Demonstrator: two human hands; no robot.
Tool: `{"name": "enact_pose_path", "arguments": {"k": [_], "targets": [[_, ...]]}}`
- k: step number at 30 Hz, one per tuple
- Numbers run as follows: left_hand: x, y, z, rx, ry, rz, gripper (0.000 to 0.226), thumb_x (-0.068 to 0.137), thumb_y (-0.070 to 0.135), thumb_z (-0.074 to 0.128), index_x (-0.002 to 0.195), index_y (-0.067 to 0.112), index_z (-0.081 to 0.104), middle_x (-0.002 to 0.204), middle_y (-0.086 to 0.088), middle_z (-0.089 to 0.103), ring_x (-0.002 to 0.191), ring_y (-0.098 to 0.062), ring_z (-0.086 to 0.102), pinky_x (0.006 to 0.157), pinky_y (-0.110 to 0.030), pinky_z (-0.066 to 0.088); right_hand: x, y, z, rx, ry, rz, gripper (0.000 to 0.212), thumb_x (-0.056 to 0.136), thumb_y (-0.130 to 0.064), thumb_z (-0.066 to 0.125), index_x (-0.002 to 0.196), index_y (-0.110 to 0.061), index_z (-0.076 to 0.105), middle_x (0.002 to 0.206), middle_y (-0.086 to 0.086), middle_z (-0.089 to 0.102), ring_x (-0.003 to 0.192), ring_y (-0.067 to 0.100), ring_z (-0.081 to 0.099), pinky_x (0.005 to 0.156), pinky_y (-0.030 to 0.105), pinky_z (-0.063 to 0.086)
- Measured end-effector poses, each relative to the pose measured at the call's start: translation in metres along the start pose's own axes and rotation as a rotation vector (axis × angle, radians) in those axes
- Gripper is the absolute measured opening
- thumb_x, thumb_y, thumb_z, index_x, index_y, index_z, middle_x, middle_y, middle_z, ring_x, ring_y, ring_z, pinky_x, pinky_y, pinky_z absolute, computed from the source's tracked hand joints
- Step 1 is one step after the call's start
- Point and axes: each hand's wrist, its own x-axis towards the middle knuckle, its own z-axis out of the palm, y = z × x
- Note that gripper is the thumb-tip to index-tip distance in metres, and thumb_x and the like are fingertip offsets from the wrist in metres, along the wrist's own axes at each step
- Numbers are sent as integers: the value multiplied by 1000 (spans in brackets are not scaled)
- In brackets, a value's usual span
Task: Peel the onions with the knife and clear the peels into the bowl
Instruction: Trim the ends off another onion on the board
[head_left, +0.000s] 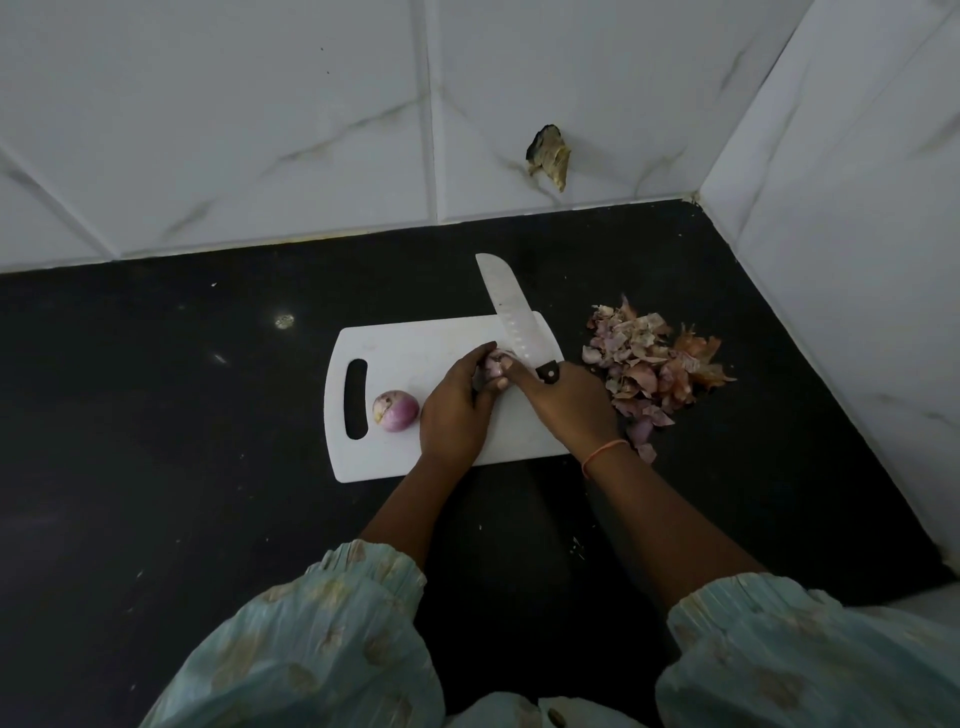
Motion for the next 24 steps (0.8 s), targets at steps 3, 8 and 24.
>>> {"name": "enact_pose_path", "arguments": {"k": [3, 8, 24], "targets": [[-1, 2, 0, 3, 26, 5, 47, 97, 30, 62, 142, 25, 52, 139, 6, 59, 122, -9, 56, 101, -30, 47, -1, 4, 3, -9, 34, -16, 59, 74, -80, 54, 63, -23, 54, 64, -3, 57, 63, 15, 58, 55, 28, 34], [0, 4, 1, 28, 47, 10, 47, 97, 34, 61, 142, 23, 53, 138, 4, 60, 122, -10, 56, 98, -28, 48, 1, 6, 2, -17, 47, -55, 58, 76, -78, 52, 55, -23, 48, 56, -5, 51, 57, 15, 53, 55, 29, 32], [-1, 5, 4, -51, 93, -48, 44, 90, 32, 71, 133, 28, 61, 121, 12, 62, 106, 1, 56, 86, -14, 44, 1, 6, -1, -58, 43, -77, 64, 83, -72, 55, 48, -19, 48, 50, -2, 50, 53, 16, 53, 53, 31, 33]]}}
